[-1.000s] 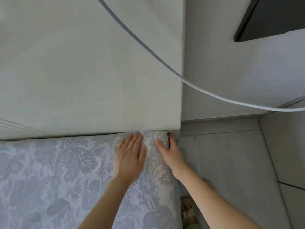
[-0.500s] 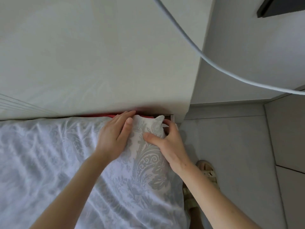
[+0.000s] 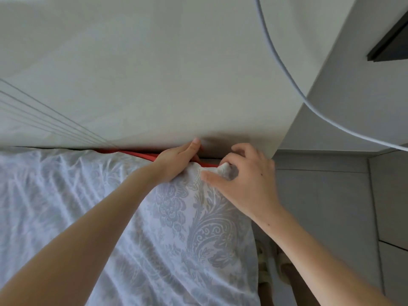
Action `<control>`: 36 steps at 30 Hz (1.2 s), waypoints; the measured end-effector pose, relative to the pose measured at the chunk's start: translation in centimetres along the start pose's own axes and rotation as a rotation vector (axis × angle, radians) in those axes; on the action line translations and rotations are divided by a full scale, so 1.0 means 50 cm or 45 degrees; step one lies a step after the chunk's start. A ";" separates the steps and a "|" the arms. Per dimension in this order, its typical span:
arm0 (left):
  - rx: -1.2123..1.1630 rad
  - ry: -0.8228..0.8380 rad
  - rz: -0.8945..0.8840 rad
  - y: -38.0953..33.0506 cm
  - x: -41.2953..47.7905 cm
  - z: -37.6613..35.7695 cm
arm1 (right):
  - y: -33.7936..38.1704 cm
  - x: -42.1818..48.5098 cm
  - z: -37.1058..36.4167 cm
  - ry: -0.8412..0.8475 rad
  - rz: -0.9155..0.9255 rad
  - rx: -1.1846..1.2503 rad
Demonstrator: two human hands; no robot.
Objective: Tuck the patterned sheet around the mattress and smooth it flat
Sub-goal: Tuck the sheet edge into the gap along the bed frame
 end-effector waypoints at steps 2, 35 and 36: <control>-0.035 0.051 0.041 0.003 -0.006 0.007 | 0.042 0.014 0.008 -0.085 0.184 -0.011; -0.238 0.136 -0.109 -0.017 0.000 0.000 | 0.047 -0.028 -0.053 0.277 0.015 0.201; -0.233 0.127 -0.101 -0.017 0.000 -0.001 | 0.039 -0.024 -0.060 0.313 -0.021 0.260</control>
Point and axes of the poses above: each hand's wrist, its own x-axis towards the middle knuckle, its own z-axis out of the back of the hand, y = z × x, the point moved 8 cm from there along x, towards the middle knuckle, and after that the axes turned 1 degree about y, right-handed, at the moved point
